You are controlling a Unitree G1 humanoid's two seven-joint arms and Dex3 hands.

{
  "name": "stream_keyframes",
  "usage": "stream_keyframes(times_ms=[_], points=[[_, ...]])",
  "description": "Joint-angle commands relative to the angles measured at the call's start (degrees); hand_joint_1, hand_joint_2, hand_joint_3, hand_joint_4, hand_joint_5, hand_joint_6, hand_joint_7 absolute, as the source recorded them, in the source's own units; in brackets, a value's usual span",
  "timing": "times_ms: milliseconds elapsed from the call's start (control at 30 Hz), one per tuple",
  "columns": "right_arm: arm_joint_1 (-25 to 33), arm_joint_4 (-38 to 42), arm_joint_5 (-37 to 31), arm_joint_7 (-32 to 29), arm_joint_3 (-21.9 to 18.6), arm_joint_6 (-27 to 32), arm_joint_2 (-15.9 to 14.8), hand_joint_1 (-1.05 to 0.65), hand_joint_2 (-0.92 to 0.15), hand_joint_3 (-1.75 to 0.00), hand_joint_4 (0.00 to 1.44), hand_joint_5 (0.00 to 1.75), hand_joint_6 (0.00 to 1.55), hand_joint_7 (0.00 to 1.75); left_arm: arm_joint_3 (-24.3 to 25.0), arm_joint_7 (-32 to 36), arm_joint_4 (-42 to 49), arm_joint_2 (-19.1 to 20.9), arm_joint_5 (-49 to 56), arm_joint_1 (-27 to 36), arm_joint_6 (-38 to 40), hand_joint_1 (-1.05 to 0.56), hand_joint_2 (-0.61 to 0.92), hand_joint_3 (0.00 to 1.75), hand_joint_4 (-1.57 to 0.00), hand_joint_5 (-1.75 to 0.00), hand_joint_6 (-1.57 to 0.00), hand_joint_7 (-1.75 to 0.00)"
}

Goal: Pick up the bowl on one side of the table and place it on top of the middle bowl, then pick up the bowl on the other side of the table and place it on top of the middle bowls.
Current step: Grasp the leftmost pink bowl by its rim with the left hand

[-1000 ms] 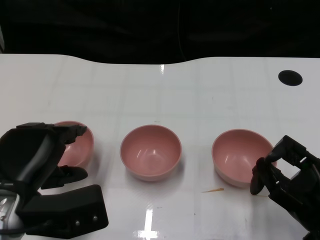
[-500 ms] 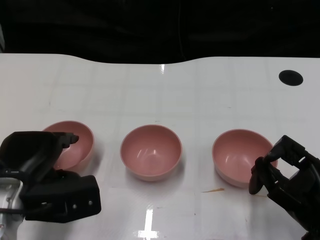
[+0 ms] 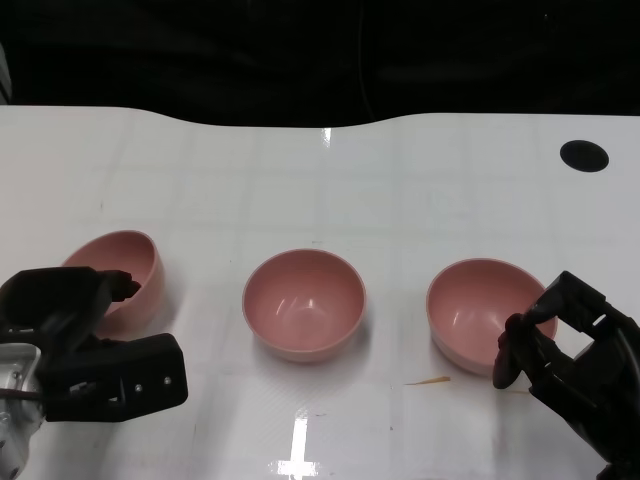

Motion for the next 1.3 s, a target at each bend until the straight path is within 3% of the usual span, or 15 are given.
stream_keyframes(times_ms=[33, 133, 200, 233, 367, 400, 433, 500, 533, 867, 1300], points=[[0.24, -0.12, -0.18, -0.31, -0.23, -0.93, -0.19, -0.1, -0.73, -0.72, 0.82, 1.69, 0.79, 1.39, -0.92, 2.17, 3.27, 0.23, -1.12, -1.92, -1.42, -0.66, 0.92, 0.21, -0.72, -0.03, -0.78, -0.03], [0.15, 0.01, -0.4, -0.4, -0.28, -0.93, -0.16, -0.1, -0.73, -0.73, 0.81, 1.7, 0.79, 1.39, -1.26, 3.09, 5.47, -0.35, -2.38, -2.8, -2.66, -0.65, 0.92, 0.21, -0.72, -0.03, -0.78, -0.02], [0.04, 0.18, -0.59, -0.55, -0.31, -0.92, -0.17, -0.11, -0.72, -0.72, 0.82, 1.7, 0.8, 1.4, -1.24, 3.75, 7.47, -1.18, -3.63, -3.55, -3.89, -0.39, 0.92, 0.18, -0.79, -0.05, -0.86, -0.05], [0.02, 0.21, -0.64, -0.58, -0.32, -0.92, -0.17, -0.11, -0.72, -0.72, 0.82, 1.69, 0.8, 1.4, -1.35, 4.01, 8.16, -1.33, -3.98, -3.83, -4.29, -0.35, 0.92, 0.18, -0.8, -0.05, -0.87, -0.06], [-0.06, 0.49, -0.46, -0.03, -0.42, -1.05, -0.28, -0.11, -0.72, -0.72, 0.82, 1.69, 0.8, 1.4, -1.23, 5.08, 9.15, -1.72, -5.51, -3.91, -5.87, -0.32, 0.92, 0.17, -0.82, -0.05, -0.89, -0.05], [-0.1, 0.72, -0.31, 0.3, -0.5, -1.2, -0.33, -0.11, -0.72, -0.72, 0.82, 1.7, 0.79, 1.4, -0.57, 5.02, 8.78, -2.06, -6.8, -3.47, -6.76, -0.18, 0.89, 0.36, -0.9, -0.83, -0.92, -0.65], [-0.13, 0.85, -0.23, 0.5, -0.55, -1.27, -0.37, -0.1, -0.73, -0.72, 0.81, 1.7, 0.79, 1.39, -0.12, 4.93, 8.27, -2.19, -7.89, -3.07, -7.61, -0.14, 0.86, 0.48, -0.84, -1.28, -0.78, -1.13], [-0.18, 0.93, -0.21, 0.57, -0.62, -1.19, -0.46, -0.1, -0.73, -0.71, 0.81, 1.7, 0.79, 1.39, 0.05, 4.97, 7.32, -2.04, -9.11, -2.64, -8.62, -0.1, 0.8, 0.65, -0.76, -1.65, -0.61, -1.61], [-0.19, 0.87, -0.38, 0.34, -0.63, -1.08, -0.5, -0.1, -0.73, -0.71, 0.81, 1.7, 0.79, 1.39, 0.01, 4.81, 6.76, -1.95, -9.41, -2.57, -8.43, -0.09, 0.78, 0.66, -0.74, -1.7, -0.57, -1.67], [-0.17, 0.9, -0.58, 0.16, -0.72, -0.91, -0.46, -0.1, -0.72, -0.71, 0.83, 1.68, 0.8, 1.38, -0.29, 4.49, 5.15, -1.41, -10.32, -2.13, -7.91, -0.08, 0.81, 0.58, -0.71, -1.75, -0.53, -1.74], [-0.22, 1.37, -0.26, 1.13, -0.95, -0.92, -0.57, -0.1, -0.72, -0.71, 0.83, 1.67, 0.8, 1.38, -0.25, 4.45, 4.07, -1.03, -10.44, -1.68, -7.87, -0.06, 0.81, 0.57, -0.71, -1.75, -0.6, -1.64]])
